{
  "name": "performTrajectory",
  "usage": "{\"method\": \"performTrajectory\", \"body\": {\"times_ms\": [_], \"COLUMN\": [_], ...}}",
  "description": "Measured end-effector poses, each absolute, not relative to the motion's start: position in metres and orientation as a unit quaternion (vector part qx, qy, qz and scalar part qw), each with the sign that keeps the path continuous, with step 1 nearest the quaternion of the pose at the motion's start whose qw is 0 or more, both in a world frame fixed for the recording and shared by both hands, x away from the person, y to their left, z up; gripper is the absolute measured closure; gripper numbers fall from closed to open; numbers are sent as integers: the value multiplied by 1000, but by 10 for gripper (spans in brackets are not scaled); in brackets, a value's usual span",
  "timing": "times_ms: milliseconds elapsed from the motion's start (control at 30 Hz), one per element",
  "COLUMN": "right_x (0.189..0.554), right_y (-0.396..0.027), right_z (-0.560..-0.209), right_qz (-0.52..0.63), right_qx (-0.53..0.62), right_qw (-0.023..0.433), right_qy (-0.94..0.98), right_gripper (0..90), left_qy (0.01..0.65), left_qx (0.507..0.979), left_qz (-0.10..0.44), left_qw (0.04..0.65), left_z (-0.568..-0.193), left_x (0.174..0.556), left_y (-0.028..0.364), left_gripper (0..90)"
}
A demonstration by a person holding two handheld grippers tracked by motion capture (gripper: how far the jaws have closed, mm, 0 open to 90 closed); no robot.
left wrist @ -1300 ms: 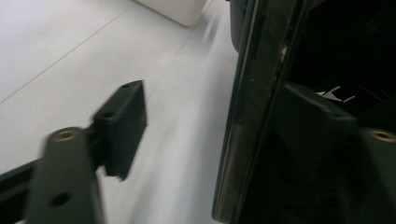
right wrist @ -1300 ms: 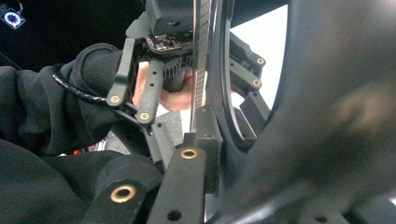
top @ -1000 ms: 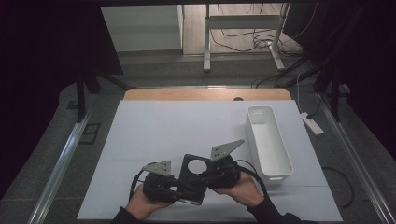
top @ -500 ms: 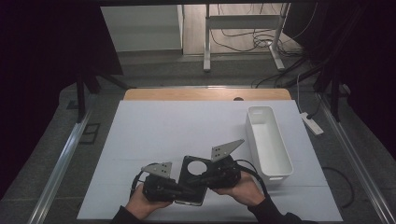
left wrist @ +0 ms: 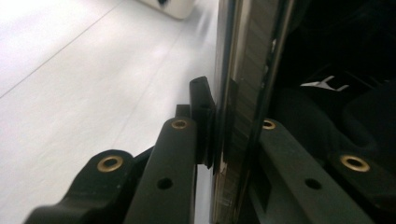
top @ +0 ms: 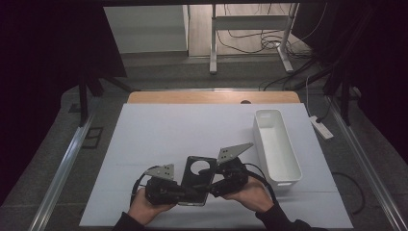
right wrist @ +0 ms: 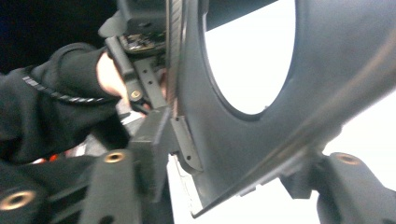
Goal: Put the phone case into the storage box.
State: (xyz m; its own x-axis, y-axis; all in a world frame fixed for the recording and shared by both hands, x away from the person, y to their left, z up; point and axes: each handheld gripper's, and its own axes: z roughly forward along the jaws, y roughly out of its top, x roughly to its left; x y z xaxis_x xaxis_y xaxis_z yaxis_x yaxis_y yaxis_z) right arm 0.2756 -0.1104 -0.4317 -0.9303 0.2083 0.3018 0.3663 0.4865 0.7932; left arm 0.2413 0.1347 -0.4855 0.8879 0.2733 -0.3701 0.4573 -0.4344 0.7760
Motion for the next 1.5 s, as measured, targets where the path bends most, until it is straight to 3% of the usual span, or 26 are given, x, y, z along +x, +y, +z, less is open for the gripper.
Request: {"method": "performTrajectory", "body": {"times_ms": [333, 467, 967, 1500], "right_x": [280, 282, 288, 289], "right_y": [-121, -124, -136, -137], "right_z": [-424, -423, -419, -416], "right_qz": [-489, -477, -476, -478], "right_qx": [-221, -246, -276, -280], "right_qw": [-2, -39, -69, -63], "right_qy": [-844, -843, -832, -830], "right_gripper": [83, 14, 0, 0], "left_qy": [267, 286, 348, 342], "left_qx": [843, 841, 836, 829], "left_qz": [-68, -57, 11, -12], "left_qw": [462, 456, 423, 441], "left_z": [-488, -489, -488, -487], "left_x": [244, 245, 243, 240], "left_y": [138, 139, 140, 135], "left_gripper": [850, 850, 849, 849]}}
